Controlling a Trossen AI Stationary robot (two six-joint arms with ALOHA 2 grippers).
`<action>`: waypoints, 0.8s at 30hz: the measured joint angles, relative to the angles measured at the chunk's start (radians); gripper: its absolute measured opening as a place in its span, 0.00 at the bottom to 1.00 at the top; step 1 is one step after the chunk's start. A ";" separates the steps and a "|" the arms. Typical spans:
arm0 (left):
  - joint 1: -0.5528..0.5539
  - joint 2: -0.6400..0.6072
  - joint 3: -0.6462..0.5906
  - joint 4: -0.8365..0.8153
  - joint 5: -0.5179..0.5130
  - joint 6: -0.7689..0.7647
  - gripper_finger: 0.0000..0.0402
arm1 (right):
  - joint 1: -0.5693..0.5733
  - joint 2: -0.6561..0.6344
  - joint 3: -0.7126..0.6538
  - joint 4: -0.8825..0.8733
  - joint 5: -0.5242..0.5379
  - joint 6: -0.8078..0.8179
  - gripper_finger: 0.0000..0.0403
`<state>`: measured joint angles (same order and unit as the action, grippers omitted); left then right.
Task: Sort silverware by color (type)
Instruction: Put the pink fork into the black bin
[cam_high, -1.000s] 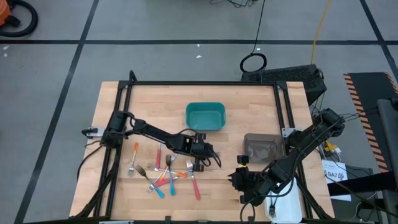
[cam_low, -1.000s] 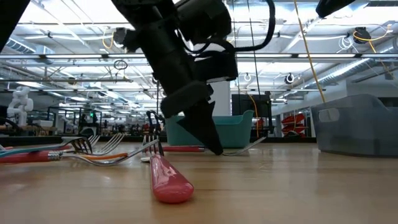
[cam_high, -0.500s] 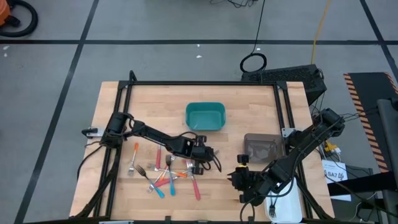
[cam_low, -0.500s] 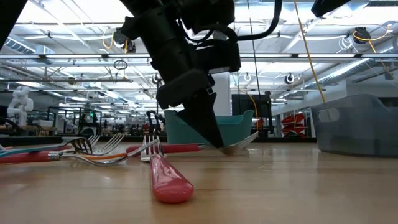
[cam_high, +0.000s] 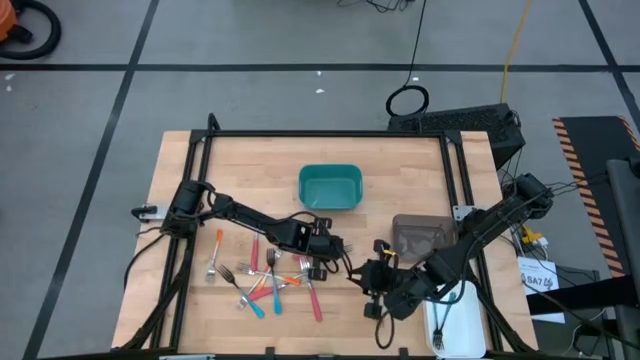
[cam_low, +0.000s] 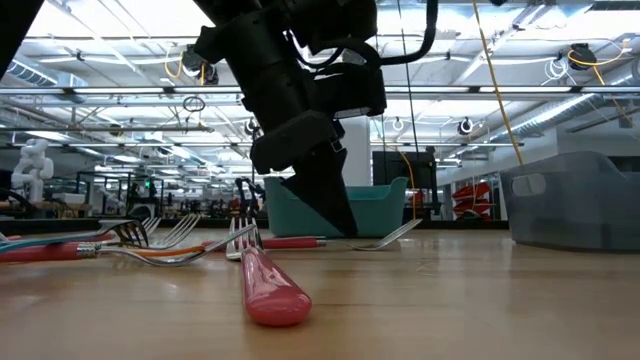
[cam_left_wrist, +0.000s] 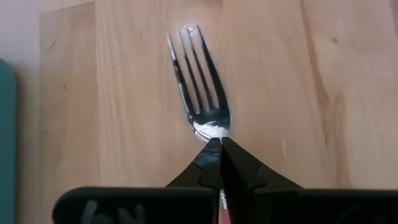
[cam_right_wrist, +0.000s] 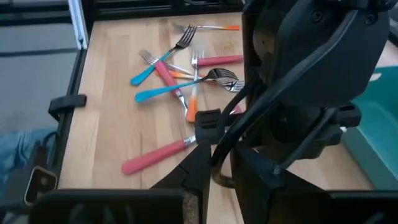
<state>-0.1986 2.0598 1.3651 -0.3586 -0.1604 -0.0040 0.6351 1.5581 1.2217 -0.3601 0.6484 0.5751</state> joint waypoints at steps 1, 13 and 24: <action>0.001 0.000 0.000 0.003 0.000 0.000 0.03 | -0.008 0.000 0.000 0.006 -0.002 0.016 0.13; 0.002 -0.002 0.002 0.022 -0.002 -0.024 0.03 | -0.099 0.000 0.000 0.104 -0.181 0.012 0.13; 0.003 -0.002 0.002 0.045 -0.002 -0.094 0.03 | -0.108 0.000 0.000 0.101 -0.181 0.000 0.13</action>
<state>-0.1959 2.0579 1.3670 -0.3136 -0.1619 -0.0982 0.5274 1.5581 1.2221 -0.2592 0.4674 0.5755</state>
